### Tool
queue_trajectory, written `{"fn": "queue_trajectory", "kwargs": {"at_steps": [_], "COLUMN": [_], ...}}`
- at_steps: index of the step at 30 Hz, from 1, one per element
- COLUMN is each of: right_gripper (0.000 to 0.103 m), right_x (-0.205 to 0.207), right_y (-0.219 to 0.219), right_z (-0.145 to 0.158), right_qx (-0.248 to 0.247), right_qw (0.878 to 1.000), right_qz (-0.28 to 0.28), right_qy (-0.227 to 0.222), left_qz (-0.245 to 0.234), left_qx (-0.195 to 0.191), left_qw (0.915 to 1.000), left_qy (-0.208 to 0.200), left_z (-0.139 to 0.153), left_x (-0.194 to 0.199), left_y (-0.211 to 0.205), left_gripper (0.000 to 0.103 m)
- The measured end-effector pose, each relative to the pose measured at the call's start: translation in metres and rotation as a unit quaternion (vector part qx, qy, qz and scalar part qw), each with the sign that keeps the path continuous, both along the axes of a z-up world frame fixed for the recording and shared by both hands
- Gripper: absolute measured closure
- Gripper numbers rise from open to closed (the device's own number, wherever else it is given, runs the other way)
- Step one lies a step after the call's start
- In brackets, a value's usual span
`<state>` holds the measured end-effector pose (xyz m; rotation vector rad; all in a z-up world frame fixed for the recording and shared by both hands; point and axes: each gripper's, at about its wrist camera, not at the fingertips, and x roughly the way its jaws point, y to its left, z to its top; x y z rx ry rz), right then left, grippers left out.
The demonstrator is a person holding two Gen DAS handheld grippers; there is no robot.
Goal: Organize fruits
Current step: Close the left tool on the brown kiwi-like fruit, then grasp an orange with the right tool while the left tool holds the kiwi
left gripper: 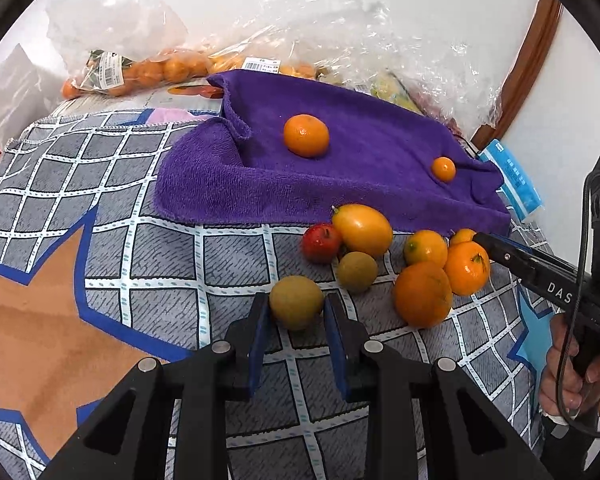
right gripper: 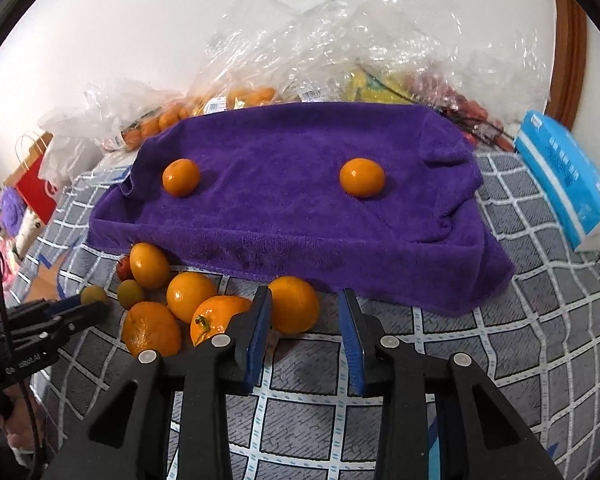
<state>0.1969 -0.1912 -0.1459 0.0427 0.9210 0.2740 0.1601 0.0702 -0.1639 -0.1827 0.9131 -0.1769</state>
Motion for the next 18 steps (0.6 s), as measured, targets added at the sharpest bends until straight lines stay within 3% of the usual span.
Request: {"fn": "queue_trajectory", "kwargs": {"at_steps": [3, 7, 11, 18], "right_gripper": [0.068, 0.068, 0.068, 0.068], "right_x": [0.003, -0.005, -0.009, -0.012], "right_y": [-0.004, -0.016, -0.034, -0.022], "right_z": [0.000, 0.006, 0.008, 0.012], "right_qx": [0.004, -0.031, -0.022, 0.003], "right_qw": [1.000, 0.999, 0.999, 1.000], "right_qz": [-0.007, -0.026, -0.049, -0.014], "right_qy": [0.003, -0.007, 0.000, -0.013], "left_qz": [0.001, 0.001, 0.000, -0.001], "left_qx": [0.003, 0.001, -0.005, -0.008], "left_qw": [1.0000, 1.0000, 1.0000, 0.9999], "left_qy": [-0.005, -0.007, -0.007, -0.012], "left_z": [0.000, -0.001, -0.001, -0.002], "left_x": [-0.001, 0.000, 0.000, -0.001], "left_y": [-0.001, -0.001, 0.000, 0.001], "left_gripper": [0.076, 0.076, 0.076, 0.076]}}
